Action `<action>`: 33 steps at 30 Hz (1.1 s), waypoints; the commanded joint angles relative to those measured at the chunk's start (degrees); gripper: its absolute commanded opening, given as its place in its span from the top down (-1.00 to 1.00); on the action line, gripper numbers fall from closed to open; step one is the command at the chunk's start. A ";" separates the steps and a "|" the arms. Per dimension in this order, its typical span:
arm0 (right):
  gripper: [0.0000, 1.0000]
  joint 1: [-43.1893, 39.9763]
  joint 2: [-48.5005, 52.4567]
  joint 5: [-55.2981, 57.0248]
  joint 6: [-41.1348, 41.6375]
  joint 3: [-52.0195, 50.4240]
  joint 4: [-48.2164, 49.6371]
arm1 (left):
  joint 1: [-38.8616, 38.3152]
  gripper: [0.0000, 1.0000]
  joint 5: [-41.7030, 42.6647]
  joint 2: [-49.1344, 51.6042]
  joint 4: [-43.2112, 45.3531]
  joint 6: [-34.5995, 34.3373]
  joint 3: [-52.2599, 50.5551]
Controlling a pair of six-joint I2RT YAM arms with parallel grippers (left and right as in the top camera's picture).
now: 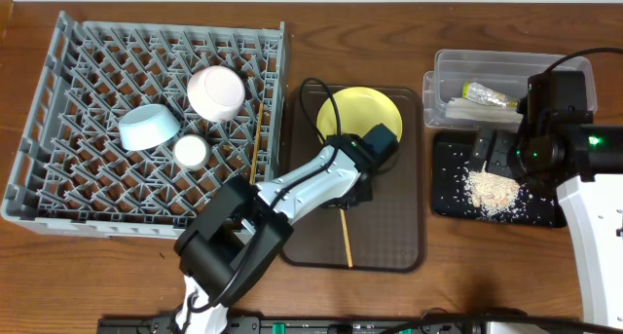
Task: Sort waste into correct bins and load items into the dishwasher
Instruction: 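Carry the second chopstick into the rack and release, then reach left gripper to the yellow plate and grasp its rim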
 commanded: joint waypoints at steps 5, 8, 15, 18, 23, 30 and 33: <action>-0.98 -0.24 -0.26 0.20 -0.63 0.15 -0.07 | 4.28 0.85 0.07 -9.99 -1.97 5.79 0.24; -0.98 -0.24 -0.26 0.20 -0.90 0.15 -0.07 | 6.69 0.85 0.09 -14.78 -2.29 11.06 0.24; -0.98 -0.24 -0.26 0.17 -0.90 0.15 -0.04 | 14.73 0.85 0.04 -25.55 -2.16 37.38 0.24; -0.98 -0.24 -0.24 0.17 -0.87 0.15 -0.09 | 18.73 0.85 -0.39 -28.00 -1.81 41.62 0.24; -0.98 -0.24 -0.24 0.15 -0.87 0.15 -0.09 | 26.36 0.85 -0.33 -26.99 -0.35 45.00 0.22; -0.98 -0.24 -0.24 0.15 -0.87 0.17 -0.11 | 30.69 0.84 -0.28 -22.03 2.05 44.74 0.22; -0.99 -0.24 -0.26 0.15 -0.87 0.15 -0.09 | 30.67 0.84 -0.31 -19.80 2.45 44.74 0.22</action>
